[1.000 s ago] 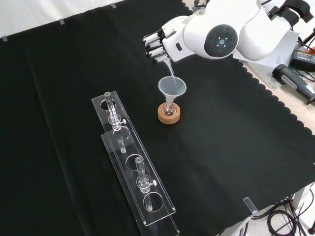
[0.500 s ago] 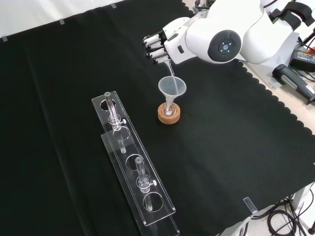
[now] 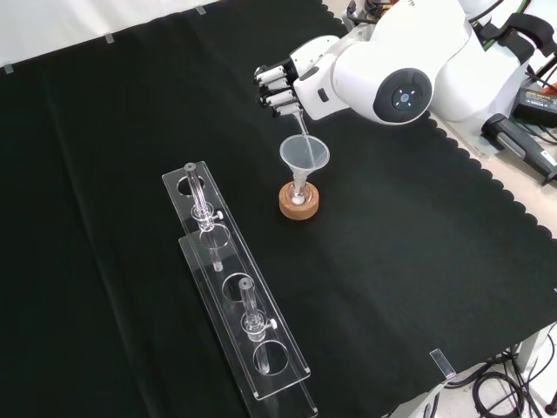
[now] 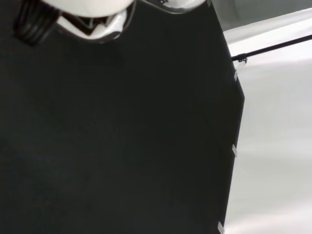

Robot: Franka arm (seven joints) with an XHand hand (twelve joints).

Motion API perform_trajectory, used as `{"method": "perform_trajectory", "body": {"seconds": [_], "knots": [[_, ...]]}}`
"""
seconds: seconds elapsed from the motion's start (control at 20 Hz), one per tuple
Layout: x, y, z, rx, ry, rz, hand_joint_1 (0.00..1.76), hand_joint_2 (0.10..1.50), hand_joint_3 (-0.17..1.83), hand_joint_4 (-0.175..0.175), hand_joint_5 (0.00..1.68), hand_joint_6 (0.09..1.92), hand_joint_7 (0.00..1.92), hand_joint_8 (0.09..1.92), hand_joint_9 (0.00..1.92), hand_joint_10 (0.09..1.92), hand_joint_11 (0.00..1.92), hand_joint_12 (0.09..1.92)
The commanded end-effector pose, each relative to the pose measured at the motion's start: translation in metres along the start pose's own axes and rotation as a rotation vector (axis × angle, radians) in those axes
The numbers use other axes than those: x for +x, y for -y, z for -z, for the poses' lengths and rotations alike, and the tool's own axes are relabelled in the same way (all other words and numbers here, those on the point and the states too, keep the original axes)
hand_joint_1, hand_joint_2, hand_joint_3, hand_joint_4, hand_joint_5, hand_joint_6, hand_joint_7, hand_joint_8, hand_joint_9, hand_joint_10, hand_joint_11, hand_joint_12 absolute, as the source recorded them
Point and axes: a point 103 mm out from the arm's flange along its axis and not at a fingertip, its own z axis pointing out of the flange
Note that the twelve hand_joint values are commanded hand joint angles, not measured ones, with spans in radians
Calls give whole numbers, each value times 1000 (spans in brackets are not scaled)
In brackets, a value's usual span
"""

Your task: Pour all the NaCl from the weighing funnel into the round-bottom flask.

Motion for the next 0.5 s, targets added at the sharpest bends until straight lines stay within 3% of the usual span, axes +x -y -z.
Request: {"method": "perform_trajectory", "body": {"seconds": [0.05,0.5], "knots": [[2,0,2,0,20,-4,1119,633,714,175,1254,734,636,597,921,375,668,1195],[0,-2,-3,0,24,-5,1119,633,715,175,1254,735,635,597,921,375,668,1193]]}}
